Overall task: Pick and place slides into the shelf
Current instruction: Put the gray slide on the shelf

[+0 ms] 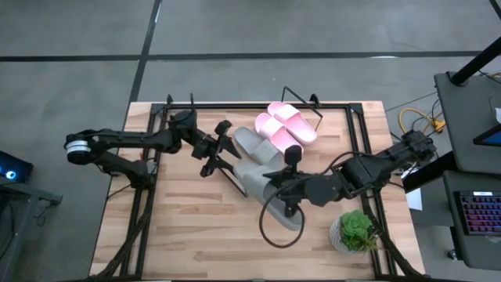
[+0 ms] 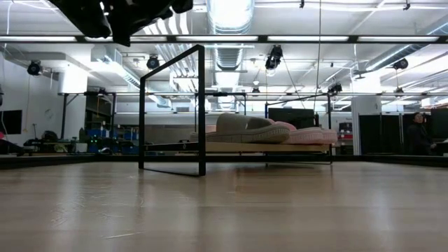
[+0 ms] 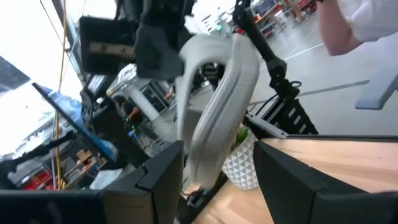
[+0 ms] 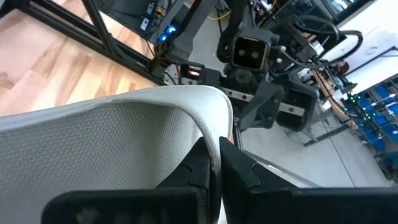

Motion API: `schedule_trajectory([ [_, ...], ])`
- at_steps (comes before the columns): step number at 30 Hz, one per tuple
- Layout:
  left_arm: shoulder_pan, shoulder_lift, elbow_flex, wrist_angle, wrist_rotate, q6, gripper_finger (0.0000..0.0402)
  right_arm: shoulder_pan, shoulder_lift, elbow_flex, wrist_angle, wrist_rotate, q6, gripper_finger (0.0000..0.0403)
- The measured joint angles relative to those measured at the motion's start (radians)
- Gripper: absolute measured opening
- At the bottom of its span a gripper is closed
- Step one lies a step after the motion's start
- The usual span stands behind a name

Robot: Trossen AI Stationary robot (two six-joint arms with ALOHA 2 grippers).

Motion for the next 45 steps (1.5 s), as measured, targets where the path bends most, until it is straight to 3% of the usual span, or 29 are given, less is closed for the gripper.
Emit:
schedule_trajectory([
  [6,-0.021,0.041,0.012,0.085,-0.001,0.001,0.0179,-0.043,0.000,0.000,0.007,-0.070,0.001,0.0009],
  [14,-0.023,0.055,0.014,0.101,-0.011,0.000,0.0170,-0.066,0.000,0.000,0.020,-0.075,-0.029,0.0009],
  [18,-0.024,0.052,0.014,0.113,-0.010,0.002,0.0129,-0.071,-0.001,0.000,0.024,-0.076,-0.030,0.0009],
  [24,-0.026,0.053,0.014,0.114,0.006,0.059,0.0021,-0.071,-0.003,0.000,0.024,-0.076,-0.031,0.0009],
  [33,-0.023,0.043,0.014,0.097,-0.041,0.079,0.0016,-0.072,-0.016,0.001,0.014,-0.065,-0.056,0.0011],
  [39,-0.021,-0.015,-0.006,0.019,-0.200,0.079,0.0015,-0.064,-0.049,-0.001,-0.051,0.088,-0.055,0.0058],
  [45,-0.020,-0.071,-0.019,-0.027,-0.228,0.085,0.0014,-0.064,-0.089,-0.001,-0.067,0.123,-0.048,0.0117],
])
